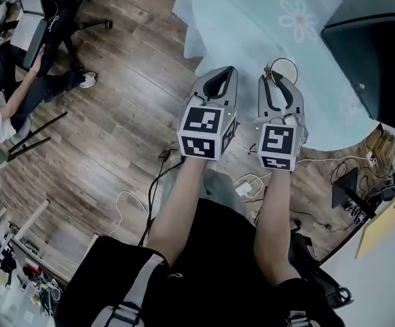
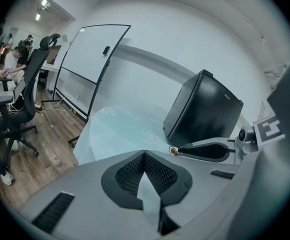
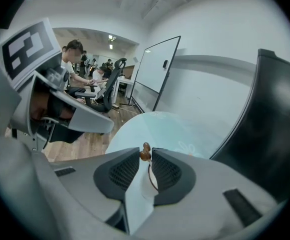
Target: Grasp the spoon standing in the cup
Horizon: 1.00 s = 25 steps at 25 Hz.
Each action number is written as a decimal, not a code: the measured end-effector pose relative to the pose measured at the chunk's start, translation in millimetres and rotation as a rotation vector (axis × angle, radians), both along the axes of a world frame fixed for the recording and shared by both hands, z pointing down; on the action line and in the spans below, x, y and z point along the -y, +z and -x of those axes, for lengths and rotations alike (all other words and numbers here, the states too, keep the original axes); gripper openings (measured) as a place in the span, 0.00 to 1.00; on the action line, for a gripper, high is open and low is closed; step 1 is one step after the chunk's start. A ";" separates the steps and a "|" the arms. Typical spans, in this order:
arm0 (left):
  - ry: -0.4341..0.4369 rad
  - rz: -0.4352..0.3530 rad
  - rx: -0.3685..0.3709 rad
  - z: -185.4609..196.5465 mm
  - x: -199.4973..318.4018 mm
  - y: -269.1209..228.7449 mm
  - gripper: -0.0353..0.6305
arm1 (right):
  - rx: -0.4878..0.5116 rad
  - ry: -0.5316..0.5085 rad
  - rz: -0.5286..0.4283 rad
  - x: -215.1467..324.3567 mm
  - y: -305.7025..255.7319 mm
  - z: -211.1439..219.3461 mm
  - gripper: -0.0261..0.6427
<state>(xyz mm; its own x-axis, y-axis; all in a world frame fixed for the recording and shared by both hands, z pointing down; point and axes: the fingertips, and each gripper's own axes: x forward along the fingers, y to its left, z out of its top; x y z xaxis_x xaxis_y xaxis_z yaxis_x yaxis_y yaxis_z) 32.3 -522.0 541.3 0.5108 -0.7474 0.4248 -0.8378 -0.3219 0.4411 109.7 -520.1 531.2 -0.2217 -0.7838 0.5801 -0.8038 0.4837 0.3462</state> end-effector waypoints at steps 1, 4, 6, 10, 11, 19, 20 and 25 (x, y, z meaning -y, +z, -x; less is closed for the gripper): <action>-0.001 0.000 -0.001 0.4 1.5 0.0 0.07 | -0.009 0.010 -0.004 1.4 0.5 -1.9 0.15; 0.005 -0.005 -0.009 -1.5 5.8 -1.6 0.08 | -0.016 0.031 -0.012 5.1 0.5 -5.9 0.13; 0.011 -0.008 -0.013 -1.1 8.9 -2.9 0.07 | -0.017 0.042 -0.020 8.4 -1.4 -6.0 0.12; 0.022 -0.018 -0.016 -2.2 13.7 -7.7 0.07 | -0.007 0.062 -0.038 12.3 -10.0 -7.8 0.11; 0.025 -0.024 -0.017 -3.7 15.2 -10.3 0.07 | 0.002 0.065 -0.041 12.5 -13.0 -8.4 0.11; 0.066 -0.084 -0.024 -18.4 23.9 -40.2 0.07 | 0.084 0.114 -0.085 11.7 -40.6 -15.2 0.11; 0.072 -0.093 -0.025 -20.4 25.1 -44.1 0.07 | 0.099 0.124 -0.097 12.5 -46.2 -17.3 0.11; 0.112 -0.142 -0.030 -32.5 28.6 -67.5 0.07 | 0.201 0.191 -0.147 12.0 -72.3 -32.2 0.11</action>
<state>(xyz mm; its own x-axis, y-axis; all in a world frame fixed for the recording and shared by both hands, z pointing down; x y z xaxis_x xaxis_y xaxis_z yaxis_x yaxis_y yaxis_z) 64.8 -550.7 473.8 0.6054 -0.7362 0.3024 -0.7801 -0.4733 0.4093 141.9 -532.1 458.9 -0.1610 -0.8945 0.4170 -0.9347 0.2738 0.2266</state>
